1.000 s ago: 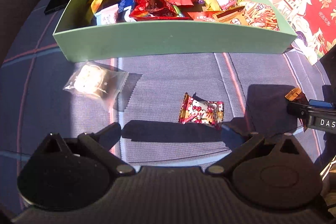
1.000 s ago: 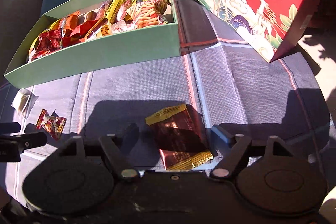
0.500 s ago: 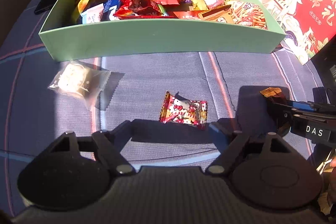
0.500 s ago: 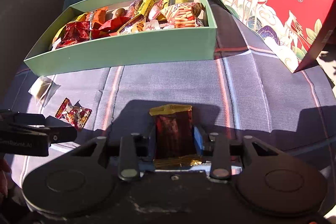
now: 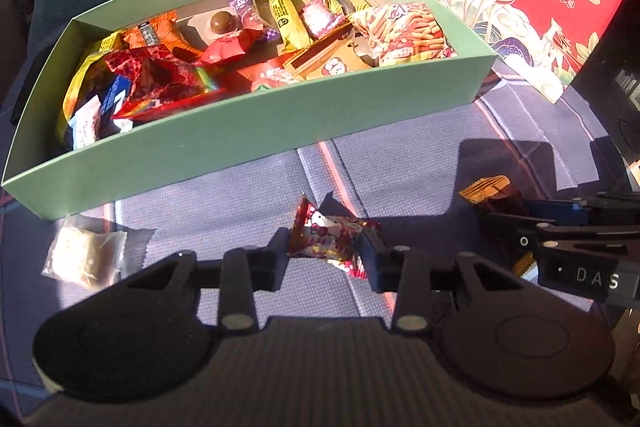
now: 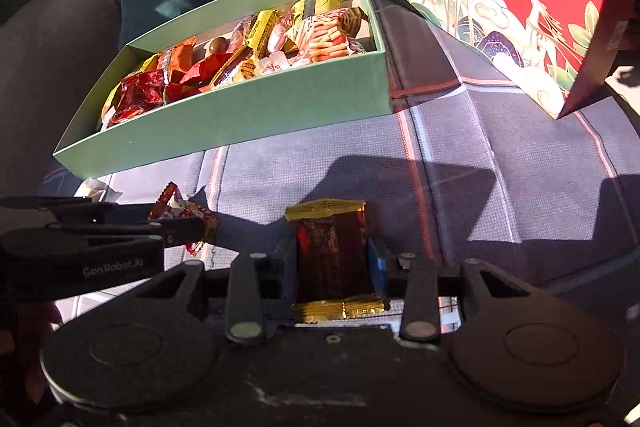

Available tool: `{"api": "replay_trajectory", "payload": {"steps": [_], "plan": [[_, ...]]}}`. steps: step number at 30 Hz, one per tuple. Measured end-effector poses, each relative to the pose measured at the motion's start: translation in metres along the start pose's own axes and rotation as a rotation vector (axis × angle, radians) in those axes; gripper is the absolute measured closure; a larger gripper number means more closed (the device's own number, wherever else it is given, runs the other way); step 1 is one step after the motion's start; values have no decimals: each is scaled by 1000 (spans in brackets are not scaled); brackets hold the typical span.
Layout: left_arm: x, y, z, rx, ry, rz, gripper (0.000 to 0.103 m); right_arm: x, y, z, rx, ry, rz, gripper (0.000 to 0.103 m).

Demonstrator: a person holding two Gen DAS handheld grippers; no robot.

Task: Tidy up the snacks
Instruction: 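Grasp the pink cartoon candy with the left tool while the right tool grasps the gold-red wrapped candy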

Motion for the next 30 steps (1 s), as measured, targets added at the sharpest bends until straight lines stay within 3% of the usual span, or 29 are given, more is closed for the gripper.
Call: {"api": "replay_trajectory", "payload": {"steps": [8, 16, 20, 22, 23, 24, 26, 30], "plan": [[-15, -4, -4, -17, -51, 11, 47, -2, -1, -2, 12, -6, 0, 66], [-12, -4, -6, -33, -37, 18, 37, 1, -2, 3, 3, 28, 26, 66], [-6, 2, 2, -33, 5, 35, 25, 7, -2, 5, -19, 89, 68, 66], [-2, 8, 4, -42, 29, 25, 29, 9, -1, 5, -18, 91, 63, 66], [0, 9, 5, -33, 41, 22, 36, 10, -1, 5, -18, 95, 64, 66], [3, 7, 5, -21, 54, 9, 51, 12, -2, 5, -18, 102, 66, 67], [9, 4, 4, -15, 86, -1, 67, 14, -2, 4, -19, 112, 71, 66], [10, -1, -2, -5, 79, 3, 72, 11, -3, 2, -16, 115, 68, 66]]}}
Point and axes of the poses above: each gripper's, at about its wrist camera, not at the fingertips, and y roughly the way its jaws point, x to its right, z to its top, the point moved 5 cm from there along y, roughly the way its jaws point, and after that the axes turned 6 degrees about -z, right-handed, at the moved point
